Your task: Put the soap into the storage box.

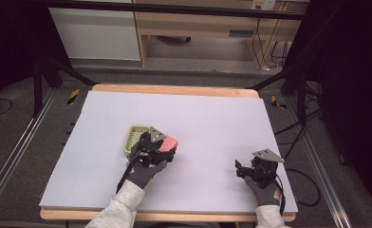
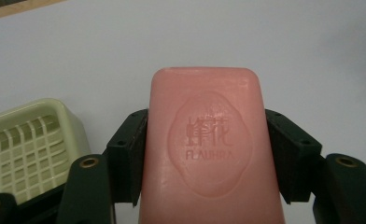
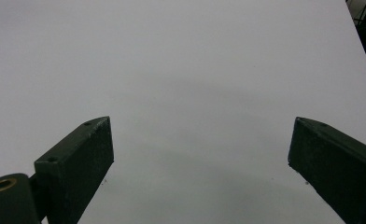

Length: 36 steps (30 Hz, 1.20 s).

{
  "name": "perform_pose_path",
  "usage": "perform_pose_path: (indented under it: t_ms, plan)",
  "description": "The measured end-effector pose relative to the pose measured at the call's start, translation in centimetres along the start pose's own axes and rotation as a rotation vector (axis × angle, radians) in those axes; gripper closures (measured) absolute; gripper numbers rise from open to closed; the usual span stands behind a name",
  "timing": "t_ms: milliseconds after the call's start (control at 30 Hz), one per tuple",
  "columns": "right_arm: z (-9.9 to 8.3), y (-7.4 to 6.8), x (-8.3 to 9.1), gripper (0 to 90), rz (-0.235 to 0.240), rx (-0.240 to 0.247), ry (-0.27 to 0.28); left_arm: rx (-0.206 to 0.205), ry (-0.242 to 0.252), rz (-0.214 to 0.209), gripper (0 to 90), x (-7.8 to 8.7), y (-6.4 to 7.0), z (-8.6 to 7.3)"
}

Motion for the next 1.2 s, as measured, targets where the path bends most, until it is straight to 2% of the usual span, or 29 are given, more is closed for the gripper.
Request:
perform_pose_path:
  t_ms: [233,500,533,767,800,1200]
  plan:
    - [0.0,0.0,0.0,7.1,0.002,-0.002,-0.001,-0.006,0.003,0.01,36.9,0.8,-0.5,0.1]
    - [0.0,0.0,0.0,7.1,0.004,-0.001,-0.001,0.014,0.017,0.017,37.0,1.5,-1.7,0.1]
    - [0.0,-0.1,0.0,7.1,0.005,-0.002,0.001,0.028,0.023,0.022,36.9,1.7,-2.2,0.0]
    - [0.0,0.0,0.0,7.1,0.005,0.0,0.003,0.057,0.03,0.04,36.9,2.1,-3.4,-0.1]
    - [0.0,-0.1,0.1,7.1,0.004,0.0,0.003,0.07,0.036,0.052,36.9,2.1,-3.9,-0.1]
    - [0.0,-0.2,0.0,7.2,0.007,0.006,0.0,0.103,0.035,0.092,36.9,2.0,-5.7,-0.1]
Point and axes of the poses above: each handheld gripper's, and its own axes: x roughly backward along the jaws, z roughly out of its top, y roughly to its right, the point moved 2 cm from there along -x, roughly forward along the jaws, and after that the axes turned 7 degrees about x, right-handed, at the moved point
